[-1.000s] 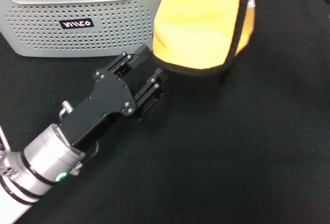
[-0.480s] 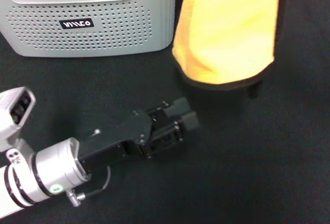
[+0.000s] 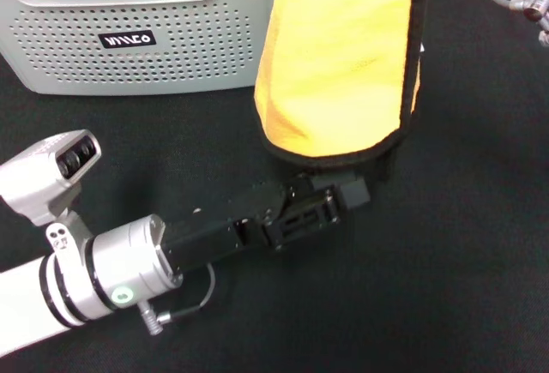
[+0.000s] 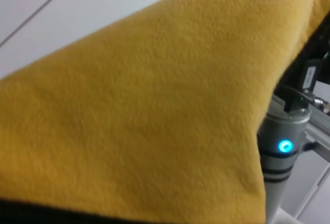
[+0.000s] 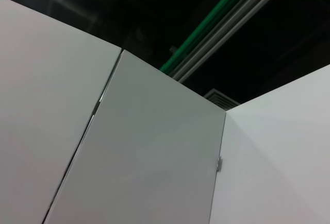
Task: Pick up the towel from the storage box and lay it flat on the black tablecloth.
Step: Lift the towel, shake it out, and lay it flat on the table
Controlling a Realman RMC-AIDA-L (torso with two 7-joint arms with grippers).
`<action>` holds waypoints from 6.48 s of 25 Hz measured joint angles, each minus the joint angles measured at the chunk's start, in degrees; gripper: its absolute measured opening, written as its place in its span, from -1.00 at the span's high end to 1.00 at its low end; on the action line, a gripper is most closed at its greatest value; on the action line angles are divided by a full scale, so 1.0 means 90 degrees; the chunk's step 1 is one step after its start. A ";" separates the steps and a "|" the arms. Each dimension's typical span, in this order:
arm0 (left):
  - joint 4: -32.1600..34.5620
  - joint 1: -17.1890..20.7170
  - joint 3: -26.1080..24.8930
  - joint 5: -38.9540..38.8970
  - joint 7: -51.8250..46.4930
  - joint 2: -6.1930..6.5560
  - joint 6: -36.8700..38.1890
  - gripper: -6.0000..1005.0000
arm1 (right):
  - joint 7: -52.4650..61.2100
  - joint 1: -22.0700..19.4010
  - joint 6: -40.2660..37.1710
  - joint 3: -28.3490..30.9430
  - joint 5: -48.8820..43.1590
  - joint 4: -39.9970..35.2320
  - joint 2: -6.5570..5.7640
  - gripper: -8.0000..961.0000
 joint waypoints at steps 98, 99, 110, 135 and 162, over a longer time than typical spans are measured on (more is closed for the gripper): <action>0.2706 0.0130 0.0529 0.0653 -0.3252 0.1193 0.1726 0.95 | 0.0300 -0.2013 -0.0814 -0.0912 -0.0581 0.0766 -0.0371 0.97; 0.2780 0.0130 0.0934 0.0429 -0.3276 0.1290 0.1739 0.95 | 0.0328 -0.2141 -0.0869 -0.0882 -0.0706 0.0691 -0.0378 0.97; 0.3857 0.0037 0.4706 -0.2376 -0.3686 0.2171 0.1759 0.95 | 0.1160 -0.3045 -0.2598 0.0065 -0.1501 0.0872 -0.0399 0.97; 0.1716 -0.0398 0.3748 -0.2539 -0.4459 0.2261 0.1397 0.95 | 0.2619 -0.2068 -0.2181 0.0718 -0.1838 0.2118 -0.0156 0.97; 0.1968 -0.0059 0.2426 -0.2466 -0.5165 0.1245 -0.1529 0.94 | 0.2164 0.0105 0.2085 0.1128 -0.2740 0.2568 -0.0099 0.97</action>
